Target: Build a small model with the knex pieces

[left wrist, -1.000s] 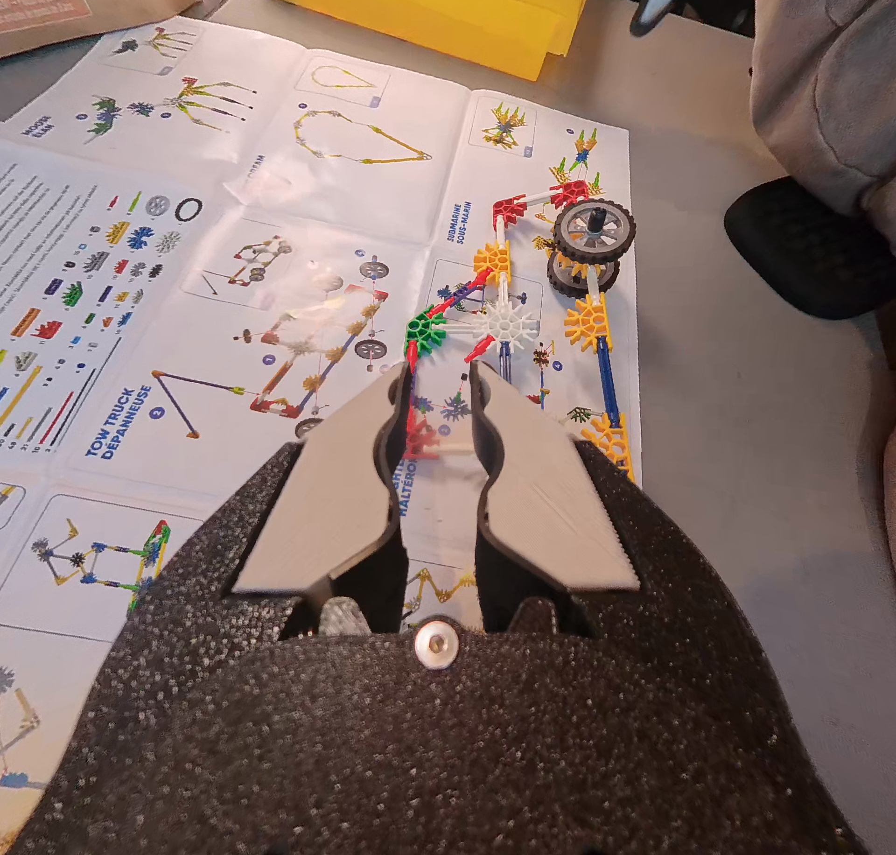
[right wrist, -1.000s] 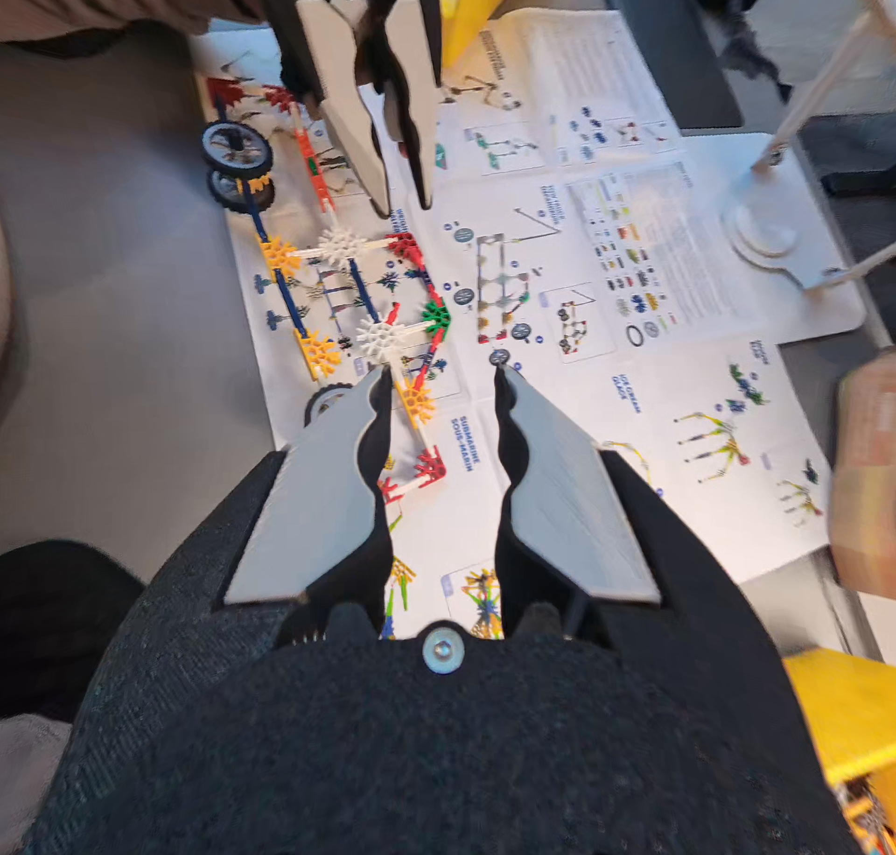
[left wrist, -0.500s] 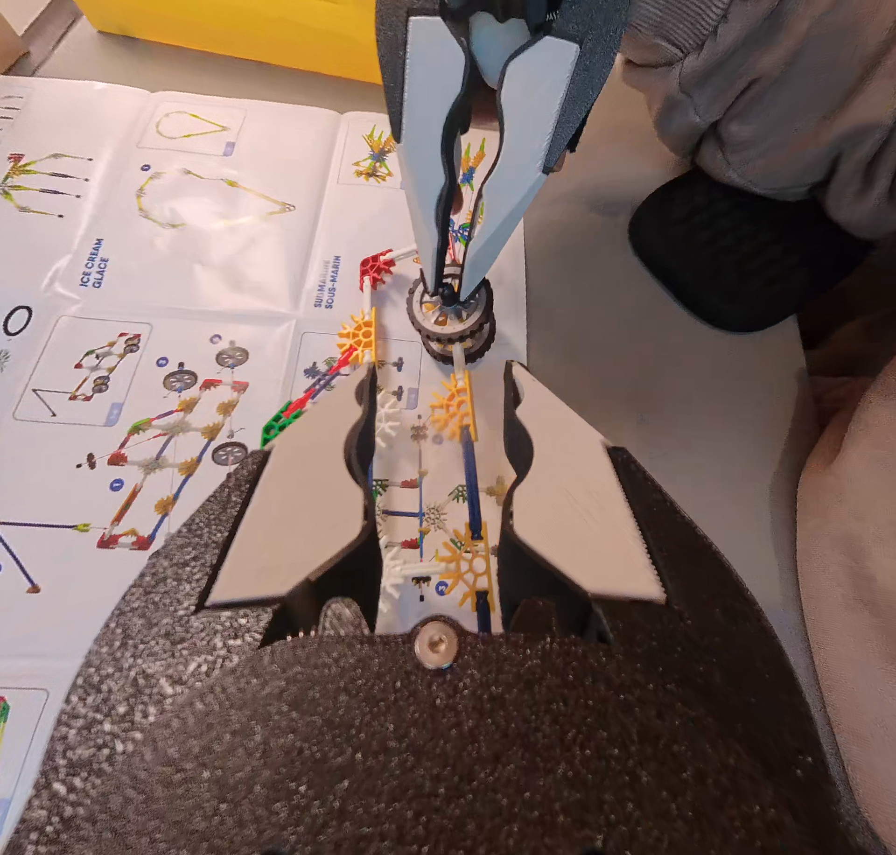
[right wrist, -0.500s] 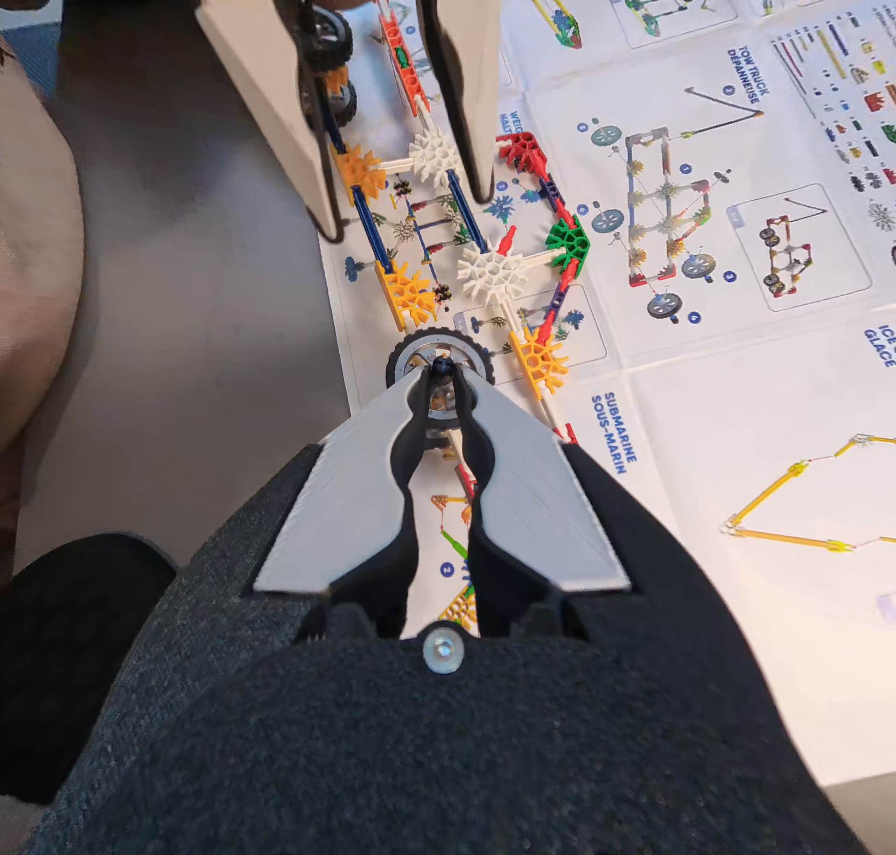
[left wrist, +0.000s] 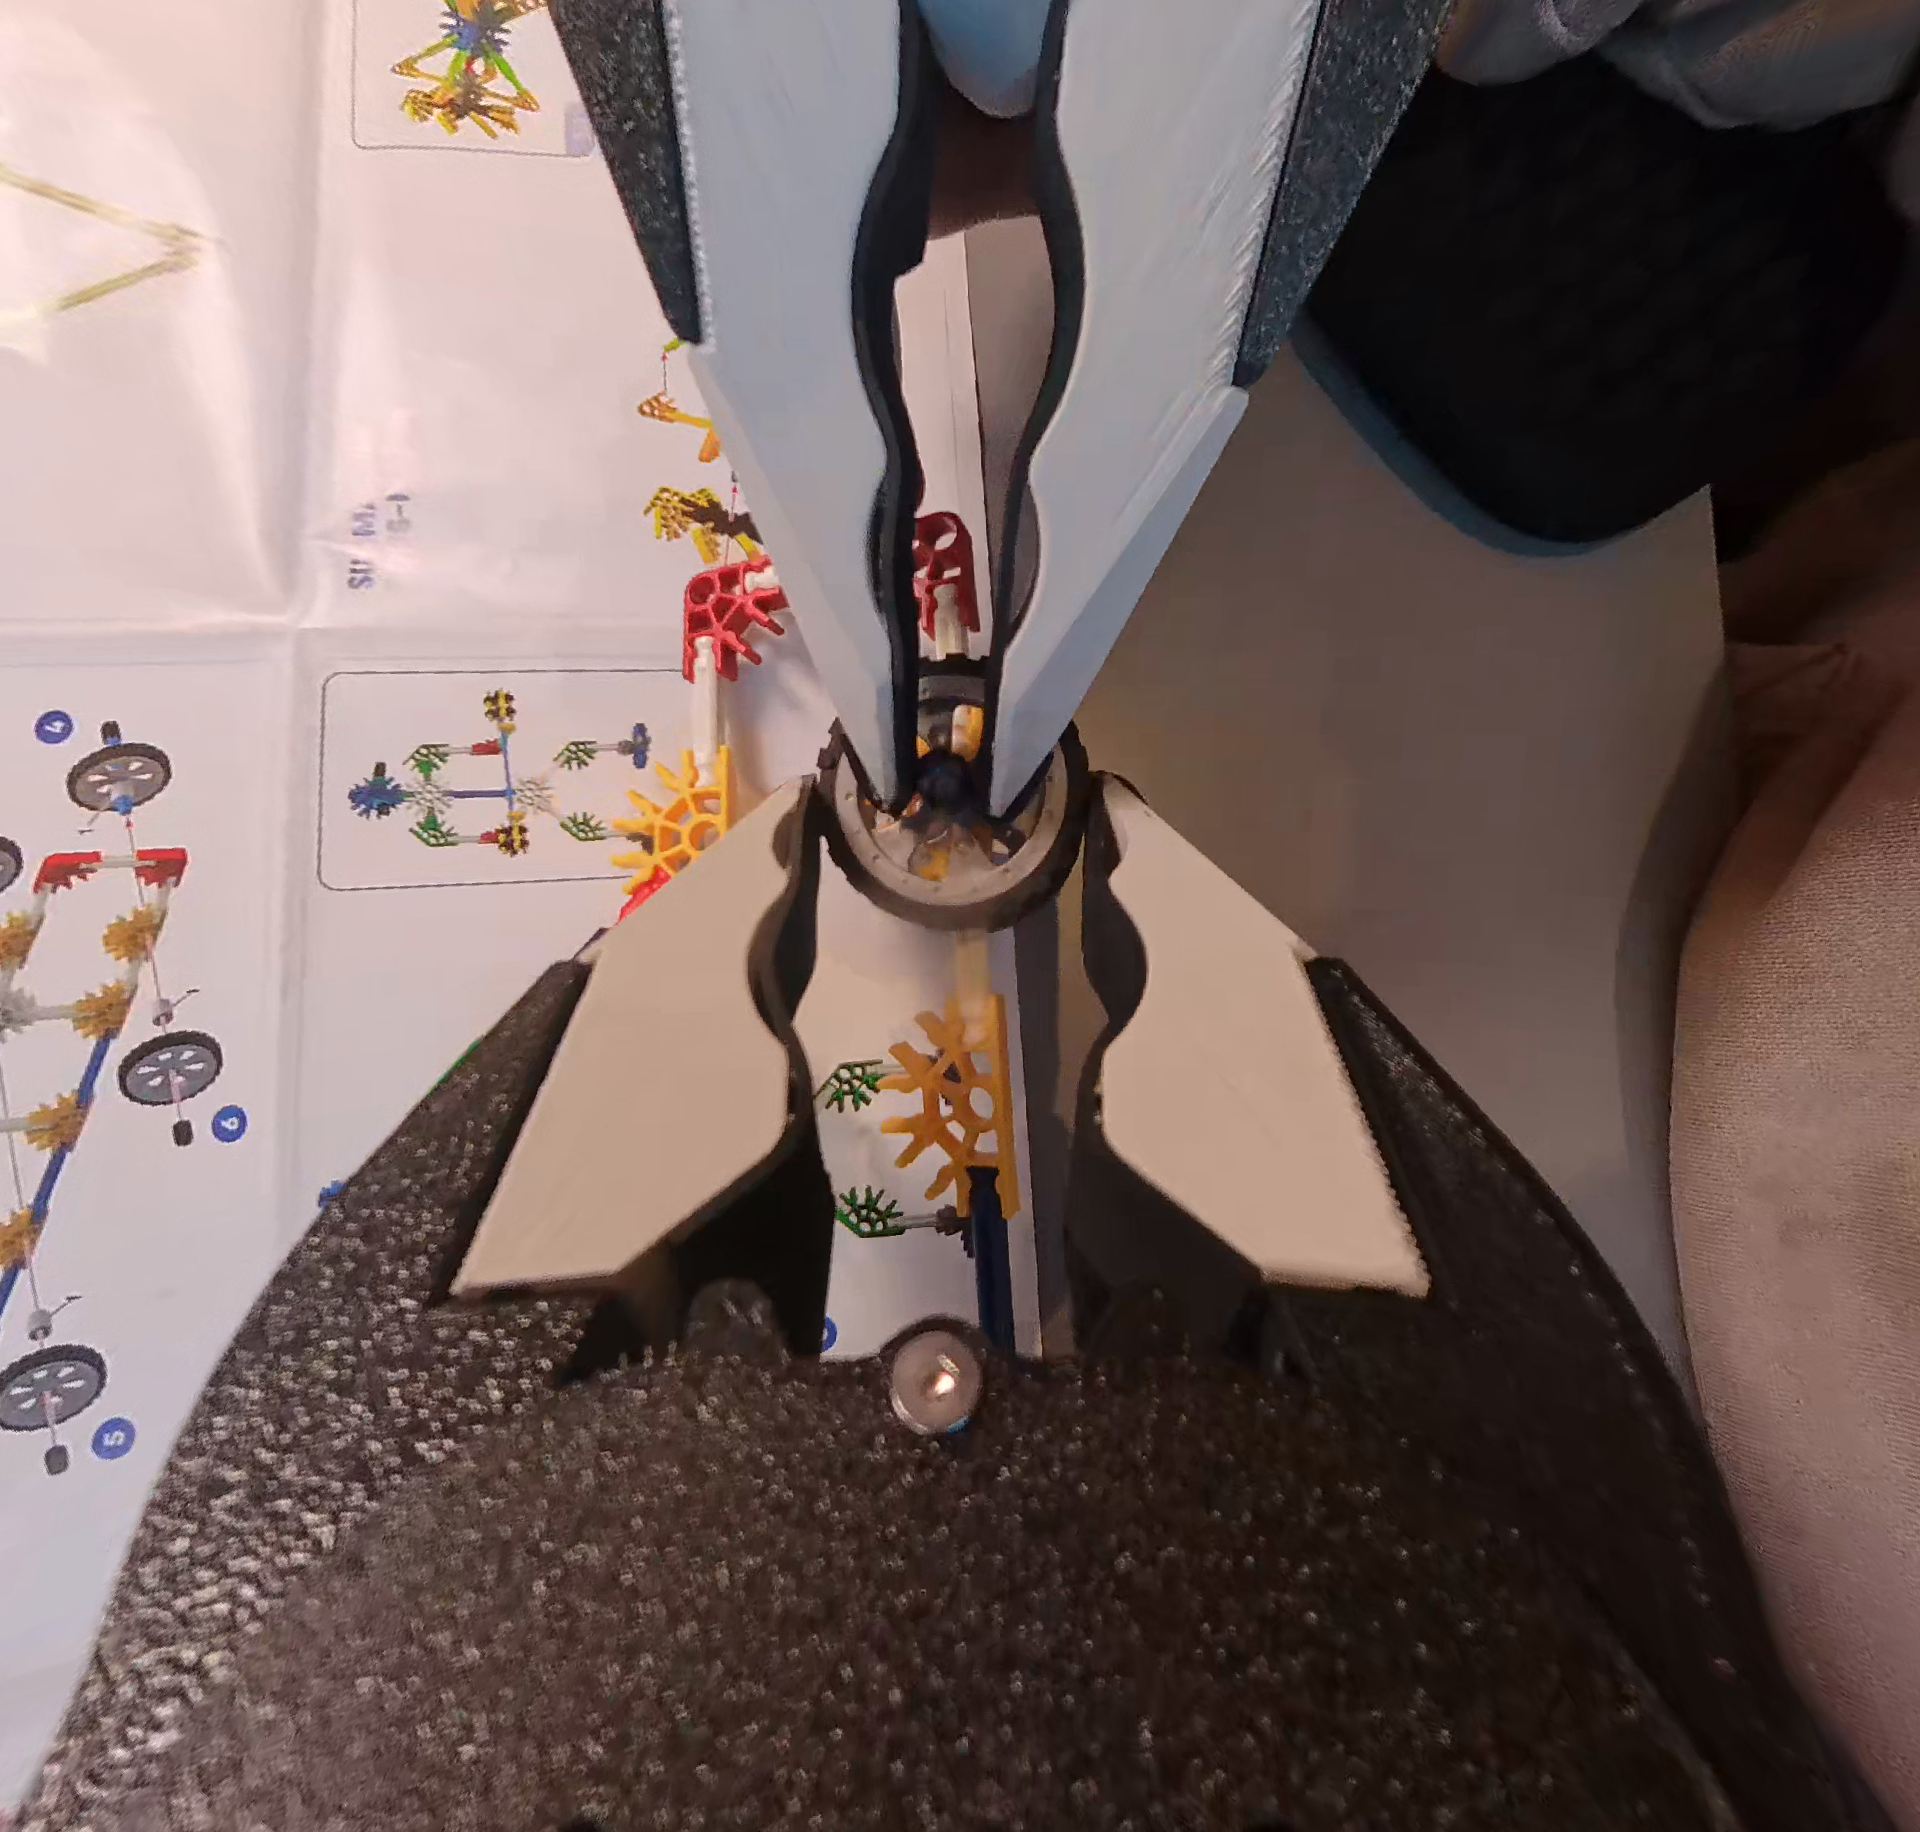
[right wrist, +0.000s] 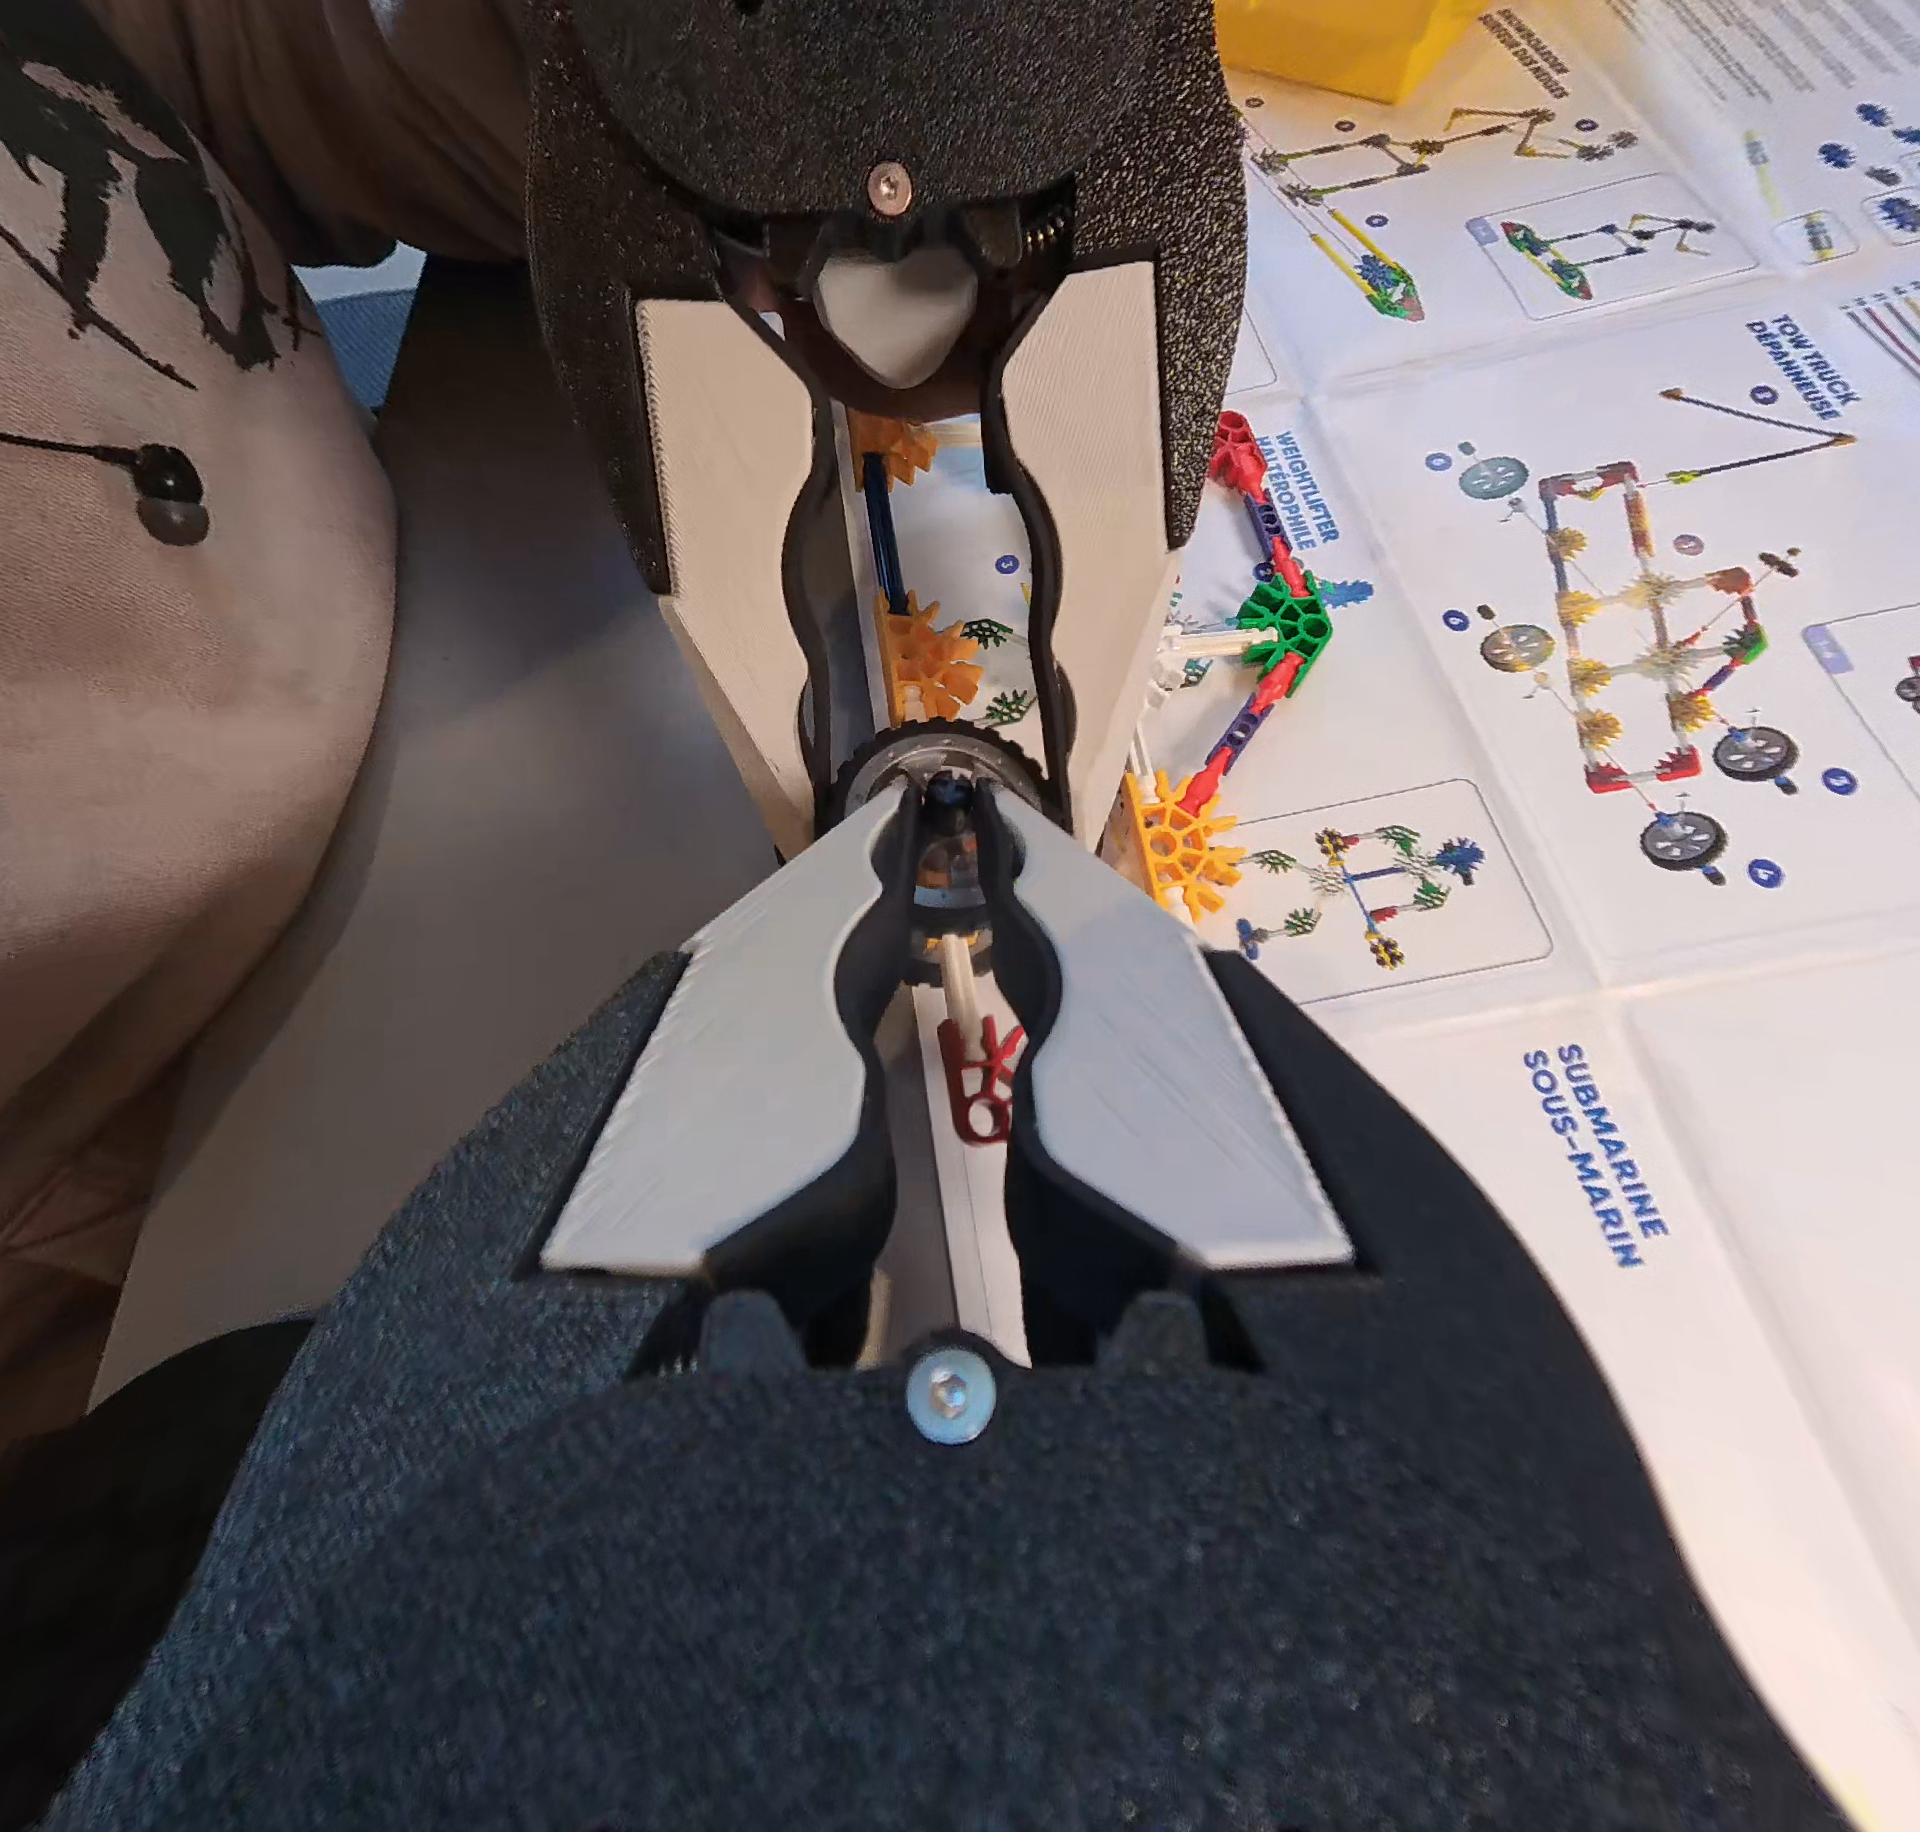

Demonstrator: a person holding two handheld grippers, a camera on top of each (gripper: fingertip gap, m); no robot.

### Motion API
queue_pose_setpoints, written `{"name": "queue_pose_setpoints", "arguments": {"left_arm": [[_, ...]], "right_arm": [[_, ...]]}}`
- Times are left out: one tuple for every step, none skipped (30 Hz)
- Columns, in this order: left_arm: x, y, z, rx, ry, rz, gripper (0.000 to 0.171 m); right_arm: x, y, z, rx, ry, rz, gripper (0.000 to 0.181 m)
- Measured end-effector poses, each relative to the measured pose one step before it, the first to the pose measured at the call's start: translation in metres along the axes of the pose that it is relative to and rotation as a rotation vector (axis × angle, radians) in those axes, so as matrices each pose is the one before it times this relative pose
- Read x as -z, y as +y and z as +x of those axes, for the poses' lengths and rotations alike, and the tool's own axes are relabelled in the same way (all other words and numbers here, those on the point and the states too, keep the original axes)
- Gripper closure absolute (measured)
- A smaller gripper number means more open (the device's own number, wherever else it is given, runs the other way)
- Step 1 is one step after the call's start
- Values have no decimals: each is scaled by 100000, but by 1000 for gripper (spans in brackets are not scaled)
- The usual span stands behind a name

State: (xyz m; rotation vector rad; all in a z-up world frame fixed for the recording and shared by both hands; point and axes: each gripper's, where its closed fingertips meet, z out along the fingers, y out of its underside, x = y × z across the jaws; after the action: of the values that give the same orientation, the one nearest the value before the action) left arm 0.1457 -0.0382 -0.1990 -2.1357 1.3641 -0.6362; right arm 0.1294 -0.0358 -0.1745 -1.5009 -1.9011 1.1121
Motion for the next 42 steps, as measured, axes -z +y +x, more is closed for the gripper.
{"name": "queue_pose_setpoints", "arguments": {"left_arm": [[-35, -58, 65, 852, 920, 969, 123], [-21, -21, 50, 906, 891, 764, 123], [16, 12, -12, 549, 423, 214, 123], [25, 63, 9, 254, 328, -280, 123], [28, 74, 15, -178, 115, -673, 123], [44, 99, -40, -595, -457, -861, 123], [55, 75, -17, -357, -186, -596, 123], [51, 69, -5, 248, 160, -42, 123], [38, 40, -19, 800, 540, 588, 123], [60, 49, -39, 643, 487, 807, 123], [81, 73, -97, 162, -77, 454, 123], [113, 39, -118, 32, -234, 124, 123], [131, 31, -55, 216, 235, 32, 123], [188, -59, -56, 600, 381, 341, 123], [245, -112, -12, 374, 479, 660, 123], [228, -110, 56, 114, 657, 749, 123], [115, -32, 38, 111, 379, 252, 124], [2, 81, -15, 172, 277, -347, 123], [1, 79, -38, 117, 232, -150, 123], [92, -44, -15, 252, 365, 472, 123], [118, -62, 26, 381, 483, 319, 124], [65, 21, -11, 8, 75, -266, 123], [29, 44, -30, -111, -102, -225, 123], [41, -9, -27, 179, 138, 337, 123], [32, 4, 46, 362, 689, 352, 123], [54, -9, -12, 308, 294, 223, 123], [88, -37, 11, -88, 193, 356, 123], [96, -98, -22, 73, 55, 605, 123], [52, -91, 47, -190, 293, 497, 123], [21, -67, -8, -43, 10, 623, 123], [75, -129, -8, -93, 15, 848, 124], [96, -145, 83, -37, 433, 657, 124], [39, 21, 100, -551, 264, -550, 123], [-165, 153, 126, -442, 603, -730, 127], [-1082, 1713, -199, -1130, -1424, -8340, 124], [-706, 76, 619, 3352, 4580, 1602, 124], [-37, -274, 171, -440, -1060, 317, 124], [216, -230, 231, -5149, -3157, -1725, 124], [193, -371, 537, -2633, 645, -448, 124], [-171, 33, 276, -935, 755, -2004, 124], [-460, 221, -136, -1589, -1338, -2020, 123], [-242, -186, 184, 325, 1644, 1076, 123]], "right_arm": [[-93, 2, -48, -724, -164, 432, 174], [-69, -1, -39, -384, -86, 32, 174], [-30, -41, 59, 412, 729, -328, 175], [-49, -52, -3, 988, 649, -217, 175], [-52, -73, -38, 659, 175, 156, 175], [-67, -98, 46, -164, 23, 1147, 176], [-65, -94, 3, -1958, -830, 2081, 176], [-53, -92, 27, -2418, -1031, 2494, 177], [-51, -81, 37, -2419, -746, 2297, 177], [-56, -91, 61, -1967, -531, 1978, 177], [-97, -109, 94, -2046, -446, 2127, 177], [-78, -139, 97, -2250, -755, 2167, 177], [-55, -154, -6, -1358, -939, 1798, 177], [-15, -252, 30, -642, -175, 1901, 177], [12, -317, -10, -595, -203, 1950, 177], [23, -285, -85, -967, -1177, 1840, 178], [-26, -139, -64, -657, -1094, 1061, 178], [-95, 6, 31, 410, 217, 189, 178], [-88, 19, 40, 100, 283, 140, 178], [-29, -160, 14, -358, 27, 1016, 178], [-20, -152, -40, -315, -376, 493, 178], [-61, -96, 20, 407, 366, 227, 178], [-77, -28, 10, -232, 100, 354, 178], [-39, -98, 46, -652, 63, 981, 178], [-52, -57, -48, -978, -772, 350, 178], [-57, -85, 18, -127, -76, 455, 178], [-41, -123, -29, -815, -445, 669, 178], [8, -197, 17, -646, -195, 966, 178], [-2, -135, -52, -377, -460, 457, 178], [7, -133, 3, -484, -151, 686, 179], [5, -176, 3, -565, 91, 1130, 179], [43, -279, -82, -936, -696, 1535, 179], [-75, -87, -134, -1161, -1103, 582, 179], [-62, -134, -12, -471, -247, 1055, 179], [1696, -4826, -1360, -6340, -10567, 28007, 181], [1131, -3093, 66, 2006, 1855, 7599, 181], [482, -265, 601, 13491, 7933, -5904, 181], [-212, 1023, -283, 2704, 1112, -5855, 181], [-350, 986, -242, -114, 778, -2532, 181], [-299, 982, 38, 1471, 1949, -3312, 181], [-197, 871, -198, 1899, -139, -5578, 181], [80, 67, -315, 1902, -1076, -2203, 181]]}}
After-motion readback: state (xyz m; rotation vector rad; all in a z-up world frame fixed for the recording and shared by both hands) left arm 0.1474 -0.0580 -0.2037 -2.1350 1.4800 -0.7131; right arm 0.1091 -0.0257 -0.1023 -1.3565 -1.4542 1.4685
